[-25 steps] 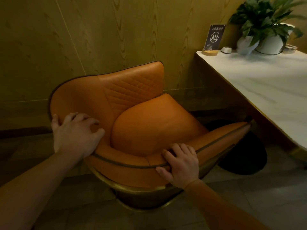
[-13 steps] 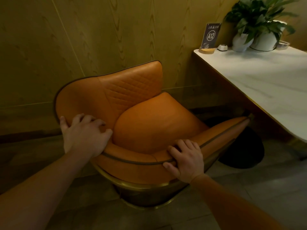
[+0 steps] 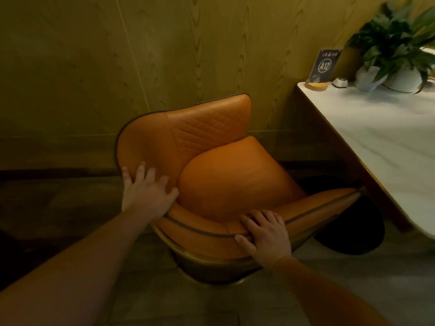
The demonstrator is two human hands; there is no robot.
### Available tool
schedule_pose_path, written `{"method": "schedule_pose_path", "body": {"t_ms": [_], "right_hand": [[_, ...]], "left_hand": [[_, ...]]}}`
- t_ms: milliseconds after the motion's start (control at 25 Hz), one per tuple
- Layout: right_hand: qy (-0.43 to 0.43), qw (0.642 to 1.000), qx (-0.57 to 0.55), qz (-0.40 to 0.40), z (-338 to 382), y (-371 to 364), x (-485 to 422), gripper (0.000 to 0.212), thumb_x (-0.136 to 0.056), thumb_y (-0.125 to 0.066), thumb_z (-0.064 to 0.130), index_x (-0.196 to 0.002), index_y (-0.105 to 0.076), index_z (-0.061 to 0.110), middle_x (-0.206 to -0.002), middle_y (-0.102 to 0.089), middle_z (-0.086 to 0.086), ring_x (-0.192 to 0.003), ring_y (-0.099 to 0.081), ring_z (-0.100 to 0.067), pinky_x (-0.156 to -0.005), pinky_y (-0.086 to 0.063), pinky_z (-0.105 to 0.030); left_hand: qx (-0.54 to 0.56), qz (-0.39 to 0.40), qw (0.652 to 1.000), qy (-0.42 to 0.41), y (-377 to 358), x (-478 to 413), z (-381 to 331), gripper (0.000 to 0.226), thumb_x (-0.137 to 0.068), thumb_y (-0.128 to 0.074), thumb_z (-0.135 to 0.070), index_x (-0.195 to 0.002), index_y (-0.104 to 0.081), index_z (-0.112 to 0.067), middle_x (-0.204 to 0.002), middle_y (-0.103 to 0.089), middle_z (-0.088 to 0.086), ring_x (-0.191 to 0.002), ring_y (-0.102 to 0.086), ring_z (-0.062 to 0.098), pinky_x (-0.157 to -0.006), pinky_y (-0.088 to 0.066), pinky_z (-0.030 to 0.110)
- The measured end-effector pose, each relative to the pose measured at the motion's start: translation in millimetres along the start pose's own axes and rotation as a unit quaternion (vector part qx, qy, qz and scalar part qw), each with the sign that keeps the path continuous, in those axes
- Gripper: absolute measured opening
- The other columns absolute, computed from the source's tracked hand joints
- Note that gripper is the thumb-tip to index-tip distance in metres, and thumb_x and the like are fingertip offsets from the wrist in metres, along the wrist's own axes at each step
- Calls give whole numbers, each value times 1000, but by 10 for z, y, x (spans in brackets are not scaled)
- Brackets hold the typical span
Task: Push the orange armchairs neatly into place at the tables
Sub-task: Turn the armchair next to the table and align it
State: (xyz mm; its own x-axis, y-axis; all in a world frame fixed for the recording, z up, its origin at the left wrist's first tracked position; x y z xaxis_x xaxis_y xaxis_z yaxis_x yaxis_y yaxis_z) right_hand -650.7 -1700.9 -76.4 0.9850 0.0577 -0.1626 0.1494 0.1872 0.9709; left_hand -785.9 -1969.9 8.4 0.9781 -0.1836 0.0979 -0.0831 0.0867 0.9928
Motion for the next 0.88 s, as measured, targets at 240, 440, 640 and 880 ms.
{"method": "schedule_pose_path", "body": {"t_ms": [240,440,640,880], "right_hand": [[-6,986,-70,154,186,464,-47,68,-91,-26,76,-147,-35,40,-146,-40,11,-137,-30,-17,-112,-26,-37],[51,989,-109,86,974,1354,-209,56,-99,-30,61,-146,-39,31,-144,-46,5,-137,-36,-23,-113,-29,-39],[151,978,-143,23,2009,2124,-428,48,-101,-35,54,-138,-49,27,-138,-51,2,-125,-43,-17,-106,-38,-38],[259,954,-152,14,3395,2536,-258,50,-100,-39,52,-141,-49,24,-140,-51,1,-130,-43,-18,-107,-39,-37]], "left_hand": [[102,6,995,-18,379,746,-113,71,-84,-31,-62,-150,-28,-34,-163,-17,10,-151,-1,32,-121,-7,57],[88,-51,995,17,1156,1456,206,64,-92,-33,-56,-150,-24,-31,-162,-16,11,-151,0,34,-120,-5,60],[66,-134,982,118,1807,2247,806,66,-93,-40,-53,-151,-22,-29,-163,-16,13,-151,-1,35,-119,-11,62],[71,-171,956,226,2033,3379,1626,66,-95,-39,-54,-152,-17,-30,-164,-13,11,-152,1,33,-121,-7,60]]}}
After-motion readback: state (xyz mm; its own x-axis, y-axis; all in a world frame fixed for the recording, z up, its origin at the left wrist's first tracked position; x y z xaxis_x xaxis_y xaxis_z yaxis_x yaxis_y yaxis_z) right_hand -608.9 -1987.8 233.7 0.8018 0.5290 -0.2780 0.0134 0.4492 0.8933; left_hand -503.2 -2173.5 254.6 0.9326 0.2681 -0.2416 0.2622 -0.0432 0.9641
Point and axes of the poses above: each hand's wrist, its own x-axis away from the middle knuckle, its own y-axis out of the back of the hand, z = x × y, the point moved 7 cm from there along -x, towards the middle knuckle
